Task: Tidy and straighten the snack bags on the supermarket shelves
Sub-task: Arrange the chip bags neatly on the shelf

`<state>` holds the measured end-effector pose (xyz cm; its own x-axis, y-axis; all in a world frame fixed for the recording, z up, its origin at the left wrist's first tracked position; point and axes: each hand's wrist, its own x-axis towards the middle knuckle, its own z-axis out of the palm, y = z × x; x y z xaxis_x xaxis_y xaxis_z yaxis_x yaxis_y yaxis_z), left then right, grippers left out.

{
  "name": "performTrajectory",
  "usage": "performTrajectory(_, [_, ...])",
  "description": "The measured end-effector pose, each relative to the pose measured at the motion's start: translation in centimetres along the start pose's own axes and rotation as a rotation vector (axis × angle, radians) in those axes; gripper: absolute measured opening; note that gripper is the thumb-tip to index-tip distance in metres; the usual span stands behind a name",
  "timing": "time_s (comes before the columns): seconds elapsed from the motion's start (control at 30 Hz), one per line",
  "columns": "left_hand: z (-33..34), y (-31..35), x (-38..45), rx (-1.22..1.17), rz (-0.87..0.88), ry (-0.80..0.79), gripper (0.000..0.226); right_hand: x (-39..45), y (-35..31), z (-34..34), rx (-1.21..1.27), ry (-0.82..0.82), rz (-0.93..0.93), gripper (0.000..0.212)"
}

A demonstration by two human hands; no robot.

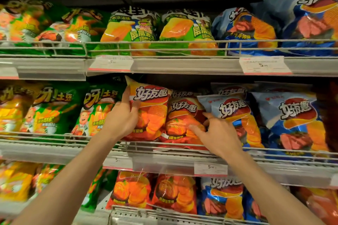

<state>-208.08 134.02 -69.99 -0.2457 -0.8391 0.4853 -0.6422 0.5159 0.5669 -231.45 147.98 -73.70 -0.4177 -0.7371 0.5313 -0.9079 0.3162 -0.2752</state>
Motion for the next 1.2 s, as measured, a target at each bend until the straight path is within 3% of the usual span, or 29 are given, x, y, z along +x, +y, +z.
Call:
performTrajectory(0.17, [1.3, -0.4, 0.8, 0.129, -0.051, -0.099, 0.071, -0.3, 0.1, -0.3, 0.113, 0.030, 0.063, 0.078])
performTrajectory(0.37, [1.9, -0.6, -0.4, 0.214, 0.250, 0.180, 0.064, -0.4, 0.2, -0.4, 0.142, 0.066, 0.071, 0.063])
performTrajectory(0.5, [3.2, -0.7, -1.0, 0.330, 0.289, -0.057, 0.081, -0.6, 0.1, -0.3, 0.111, 0.077, 0.045, 0.058])
performTrajectory(0.63, [3.8, -2.1, 0.0, 0.393, 0.237, -0.196, 0.090, -0.6, 0.1, -0.3, 0.112, 0.083, 0.035, 0.059])
performTrajectory(0.73, [4.0, -2.2, 0.2, 0.372, 0.188, -0.239, 0.074, -0.5, 0.2, -0.2, 0.119, 0.085, 0.027, 0.060])
performTrajectory(0.97, [4.3, -2.3, -2.1, 0.425, 0.219, -0.279, 0.076, -0.7, 0.1, 0.0, 0.036, 0.074, -0.016, 0.055])
performTrajectory(1.2, [4.7, 0.2, -1.6, 0.335, 0.322, -0.001, 0.075, -0.8, 0.9, -0.6, 0.136, 0.106, -0.106, 0.048])
